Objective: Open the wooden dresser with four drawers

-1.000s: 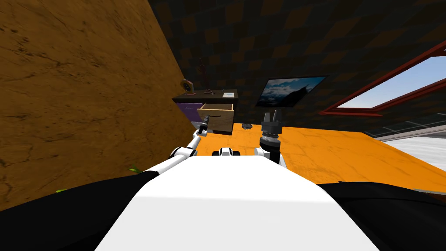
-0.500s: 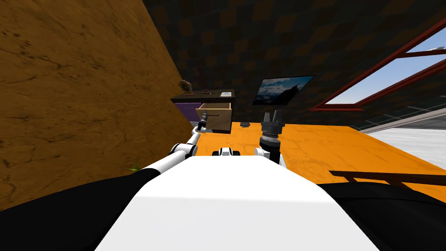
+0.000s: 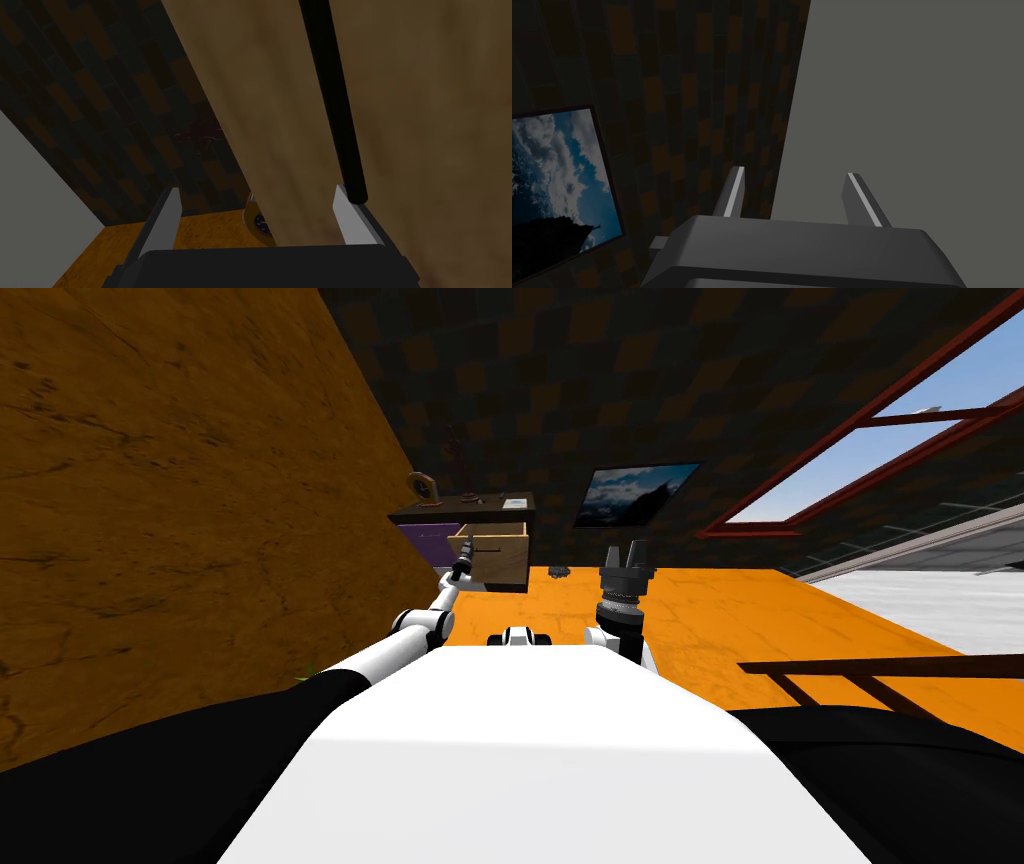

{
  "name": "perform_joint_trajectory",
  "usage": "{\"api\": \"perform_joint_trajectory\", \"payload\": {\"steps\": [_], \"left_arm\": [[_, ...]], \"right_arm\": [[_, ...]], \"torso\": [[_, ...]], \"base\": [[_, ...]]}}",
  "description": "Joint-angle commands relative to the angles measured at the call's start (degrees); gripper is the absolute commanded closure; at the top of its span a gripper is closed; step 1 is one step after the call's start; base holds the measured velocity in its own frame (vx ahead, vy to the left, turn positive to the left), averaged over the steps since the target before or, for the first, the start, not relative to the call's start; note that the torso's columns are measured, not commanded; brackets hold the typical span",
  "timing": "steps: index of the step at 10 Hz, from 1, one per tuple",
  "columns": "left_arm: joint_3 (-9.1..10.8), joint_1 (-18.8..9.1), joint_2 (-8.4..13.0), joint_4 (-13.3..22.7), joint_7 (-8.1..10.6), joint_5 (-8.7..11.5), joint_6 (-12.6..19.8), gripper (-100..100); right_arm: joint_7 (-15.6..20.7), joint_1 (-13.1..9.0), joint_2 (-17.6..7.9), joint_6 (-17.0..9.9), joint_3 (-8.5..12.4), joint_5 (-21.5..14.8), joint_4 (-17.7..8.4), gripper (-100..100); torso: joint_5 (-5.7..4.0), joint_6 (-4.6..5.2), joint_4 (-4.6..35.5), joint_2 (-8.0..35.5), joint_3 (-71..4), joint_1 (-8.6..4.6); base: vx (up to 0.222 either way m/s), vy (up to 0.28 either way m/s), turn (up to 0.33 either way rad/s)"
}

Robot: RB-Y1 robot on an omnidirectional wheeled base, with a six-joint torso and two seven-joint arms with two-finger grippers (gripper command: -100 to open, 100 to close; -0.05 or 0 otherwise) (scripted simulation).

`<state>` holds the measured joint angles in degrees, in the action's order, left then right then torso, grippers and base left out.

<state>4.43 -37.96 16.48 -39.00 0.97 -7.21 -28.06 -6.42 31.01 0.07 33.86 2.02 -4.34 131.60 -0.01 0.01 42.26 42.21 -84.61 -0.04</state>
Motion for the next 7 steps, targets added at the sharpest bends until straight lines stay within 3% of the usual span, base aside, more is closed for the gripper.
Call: {"api": "perform_joint_trajectory", "payload": {"steps": [1,2,7], "left_arm": [[1.16,-0.90,0.02,0.88,0.58,-1.19,0.10,-100],[1.29,-0.98,0.02,0.95,0.72,-1.33,0.14,0],[1.28,-0.97,0.02,0.94,0.71,-1.31,0.13,0]], "right_arm": [[0.00,0.00,0.00,0.00,0.00,0.00,0.00,0],[0.00,0.01,0.00,0.00,0.00,0.00,0.00,0],[0.00,0.01,0.00,0.00,0.00,0.00,0.00,0]], "torso": [[0.02,-0.01,0.01,0.05,0.03,0.04],[0.02,-0.03,0.00,0.01,0.01,0.05],[0.01,-0.01,0.02,0.08,0.05,0.04]], "base": [[-0.024,0.004,-0.016],[0.000,0.000,0.000],[0.000,0.000,0.000]]}}
